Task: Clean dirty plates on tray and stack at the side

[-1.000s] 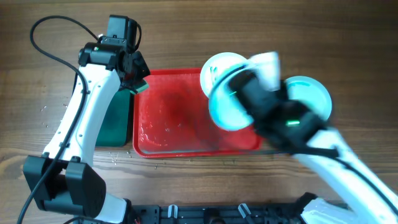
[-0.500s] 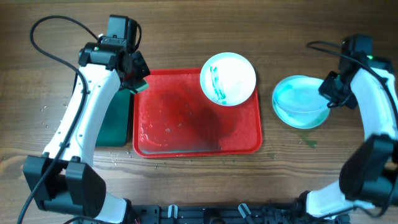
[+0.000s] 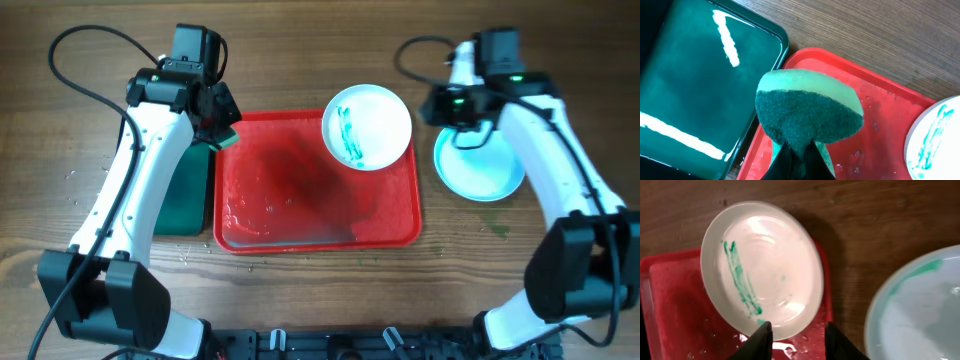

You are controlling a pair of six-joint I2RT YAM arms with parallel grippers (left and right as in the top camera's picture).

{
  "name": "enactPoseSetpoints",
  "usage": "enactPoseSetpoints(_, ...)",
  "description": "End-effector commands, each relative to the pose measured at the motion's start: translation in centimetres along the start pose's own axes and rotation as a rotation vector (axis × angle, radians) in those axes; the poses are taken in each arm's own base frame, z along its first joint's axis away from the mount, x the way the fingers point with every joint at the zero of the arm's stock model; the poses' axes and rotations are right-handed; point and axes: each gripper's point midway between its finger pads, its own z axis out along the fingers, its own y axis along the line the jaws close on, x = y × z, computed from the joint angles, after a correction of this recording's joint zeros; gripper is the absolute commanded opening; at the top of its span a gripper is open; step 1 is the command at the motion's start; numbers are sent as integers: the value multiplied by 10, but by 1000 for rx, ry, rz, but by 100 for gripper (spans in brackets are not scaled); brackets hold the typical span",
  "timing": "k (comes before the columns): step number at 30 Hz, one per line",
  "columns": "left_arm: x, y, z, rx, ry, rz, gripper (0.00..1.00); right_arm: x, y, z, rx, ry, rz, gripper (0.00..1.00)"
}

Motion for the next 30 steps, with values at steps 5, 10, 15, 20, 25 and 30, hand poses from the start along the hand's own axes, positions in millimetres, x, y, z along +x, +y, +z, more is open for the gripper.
enactPoseSetpoints(5, -2, -2, 1, 6, 0, -19, 4, 47, -12, 79, 147, 218, 74, 27)
enactPoseSetpoints(10, -2, -2, 1, 6, 0, -19, 4, 54, -22, 84, 200, 236, 68, 26)
enactPoseSetpoints(15, -2, -1, 1, 5, 1, -19, 4, 81, 5, 102, 175, 321, -192, 5)
enactPoseSetpoints(20, 0, -1, 1, 1, 7, -18, 4, 101, 34, 90, 141, 375, -299, 6)
enactPoseSetpoints(25, 0, -1, 1, 1, 6, -18, 4, 55, 54, 92, 79, 219, -610, 61)
enactPoseSetpoints(30, 0, -1, 1, 1, 6, -18, 4, 26, 68, 110, 34, 92, -781, 55)
